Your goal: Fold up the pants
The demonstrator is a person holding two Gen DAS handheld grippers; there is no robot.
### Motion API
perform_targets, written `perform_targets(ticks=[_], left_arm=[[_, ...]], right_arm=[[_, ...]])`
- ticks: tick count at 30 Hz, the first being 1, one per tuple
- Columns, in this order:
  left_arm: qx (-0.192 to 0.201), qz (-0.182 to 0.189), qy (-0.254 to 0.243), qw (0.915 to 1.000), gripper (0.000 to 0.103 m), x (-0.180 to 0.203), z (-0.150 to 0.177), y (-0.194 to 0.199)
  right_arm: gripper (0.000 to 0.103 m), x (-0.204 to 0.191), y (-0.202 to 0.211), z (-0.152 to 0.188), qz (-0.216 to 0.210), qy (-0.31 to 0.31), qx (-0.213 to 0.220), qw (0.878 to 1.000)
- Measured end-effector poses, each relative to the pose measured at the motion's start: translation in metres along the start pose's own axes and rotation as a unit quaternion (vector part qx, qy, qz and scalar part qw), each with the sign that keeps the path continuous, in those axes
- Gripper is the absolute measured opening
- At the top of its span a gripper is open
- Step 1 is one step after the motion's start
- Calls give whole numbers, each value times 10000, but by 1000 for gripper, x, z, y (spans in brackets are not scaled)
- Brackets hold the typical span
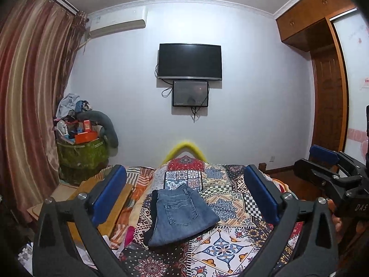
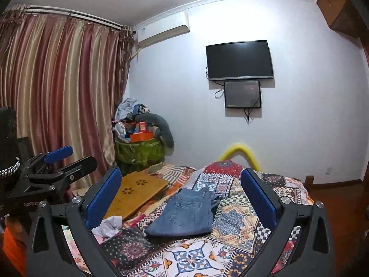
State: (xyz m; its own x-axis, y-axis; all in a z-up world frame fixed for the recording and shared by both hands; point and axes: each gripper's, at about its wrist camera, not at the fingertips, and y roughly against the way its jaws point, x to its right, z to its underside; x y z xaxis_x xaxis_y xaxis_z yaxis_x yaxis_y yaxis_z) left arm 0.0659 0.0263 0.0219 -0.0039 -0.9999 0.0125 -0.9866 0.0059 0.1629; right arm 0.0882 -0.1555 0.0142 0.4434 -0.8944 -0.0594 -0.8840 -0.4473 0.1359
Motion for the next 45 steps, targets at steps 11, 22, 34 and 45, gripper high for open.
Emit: perform_targets(ticks=[11,22,34,45], left_arm=[[-130,6,80,9999,103,-2,7,-5],[-192,31,51,9998,103,2,10,-9],[-215,42,48,9997,103,2,12,-11],[-253,104,29,9996,103,1,13,-14]], right_arm=[[103,0,2,9,48,16,-111,9999],[103,5,1,12,61,-84,-254,9996],[103,10,5,12,78,-162,-269,9995],[103,10,5,11,94,-164,-287,9994]])
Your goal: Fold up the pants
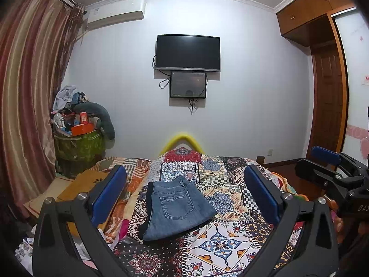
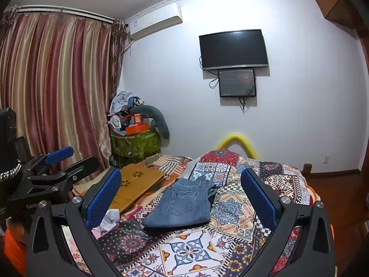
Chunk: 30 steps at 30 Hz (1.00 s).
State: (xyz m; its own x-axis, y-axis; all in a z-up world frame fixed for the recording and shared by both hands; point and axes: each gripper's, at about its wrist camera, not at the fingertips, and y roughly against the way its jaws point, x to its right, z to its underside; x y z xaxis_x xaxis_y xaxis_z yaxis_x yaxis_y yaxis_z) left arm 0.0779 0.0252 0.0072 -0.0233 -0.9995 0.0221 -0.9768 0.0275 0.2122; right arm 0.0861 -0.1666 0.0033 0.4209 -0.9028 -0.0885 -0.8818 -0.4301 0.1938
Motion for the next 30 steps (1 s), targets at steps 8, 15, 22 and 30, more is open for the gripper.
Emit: perform_targets(ticks=[8,15,22,30], left_arm=[[-19,100,0,9999,103,-1,2,0],[-107,154,24,9998,103,-2,1,-3],[-131,136,61,9998,103,-2,2,-5],[-136,155,57,9998,103,-2,2,-5]], right_arm=[[103,0,0,0,-14,-17,-11,10000],[103,0,0,-2,-3,5,-29,10000],[103,-1,0,-1,-11,-1,-32,10000],[103,1,0,1,-20,-1,-52,10000]])
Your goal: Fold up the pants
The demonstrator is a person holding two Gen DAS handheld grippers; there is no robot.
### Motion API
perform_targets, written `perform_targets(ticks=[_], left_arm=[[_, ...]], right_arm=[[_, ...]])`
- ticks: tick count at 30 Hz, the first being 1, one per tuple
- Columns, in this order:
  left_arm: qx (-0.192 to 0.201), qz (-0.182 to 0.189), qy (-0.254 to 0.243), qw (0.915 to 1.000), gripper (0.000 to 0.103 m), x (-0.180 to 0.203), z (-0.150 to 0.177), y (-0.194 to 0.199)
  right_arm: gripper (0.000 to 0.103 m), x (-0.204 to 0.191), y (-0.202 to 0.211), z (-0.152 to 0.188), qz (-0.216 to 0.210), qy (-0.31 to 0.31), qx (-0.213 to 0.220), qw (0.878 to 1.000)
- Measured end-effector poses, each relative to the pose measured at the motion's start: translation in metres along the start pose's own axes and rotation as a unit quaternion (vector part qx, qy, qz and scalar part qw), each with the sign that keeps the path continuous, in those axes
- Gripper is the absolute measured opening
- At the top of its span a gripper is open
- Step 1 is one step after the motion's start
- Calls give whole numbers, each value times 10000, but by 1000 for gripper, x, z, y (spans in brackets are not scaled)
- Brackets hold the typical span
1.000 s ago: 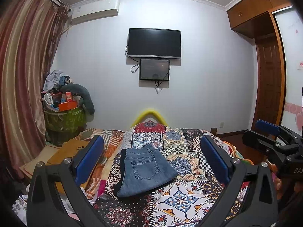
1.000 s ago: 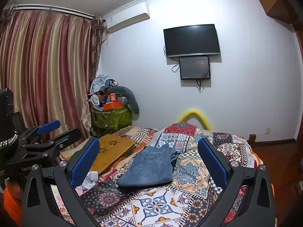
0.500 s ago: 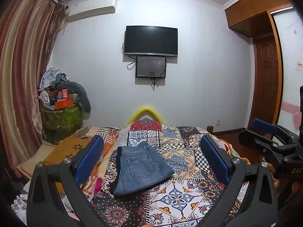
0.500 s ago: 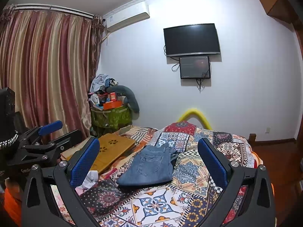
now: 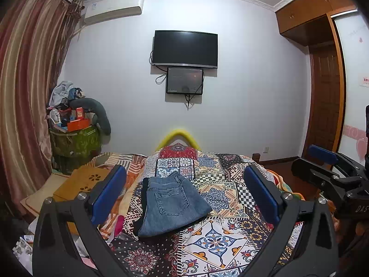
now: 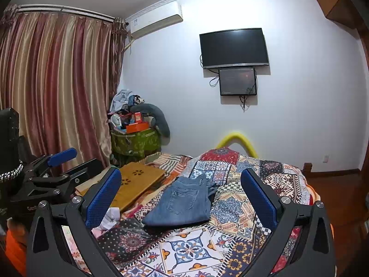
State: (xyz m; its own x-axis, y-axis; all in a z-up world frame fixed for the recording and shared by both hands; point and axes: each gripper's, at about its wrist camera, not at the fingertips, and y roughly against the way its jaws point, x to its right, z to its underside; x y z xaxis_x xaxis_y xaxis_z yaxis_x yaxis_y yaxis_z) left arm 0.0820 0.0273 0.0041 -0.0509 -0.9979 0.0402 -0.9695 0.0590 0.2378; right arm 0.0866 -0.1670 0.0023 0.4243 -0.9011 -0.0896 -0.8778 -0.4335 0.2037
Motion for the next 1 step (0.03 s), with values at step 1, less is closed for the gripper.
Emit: perform_targets(ticks=[1], left_arm=[[-1,-4,8,10000,103,0,0,0]], right_arm=[[103,0,0,0,-3,3,-5,10000]])
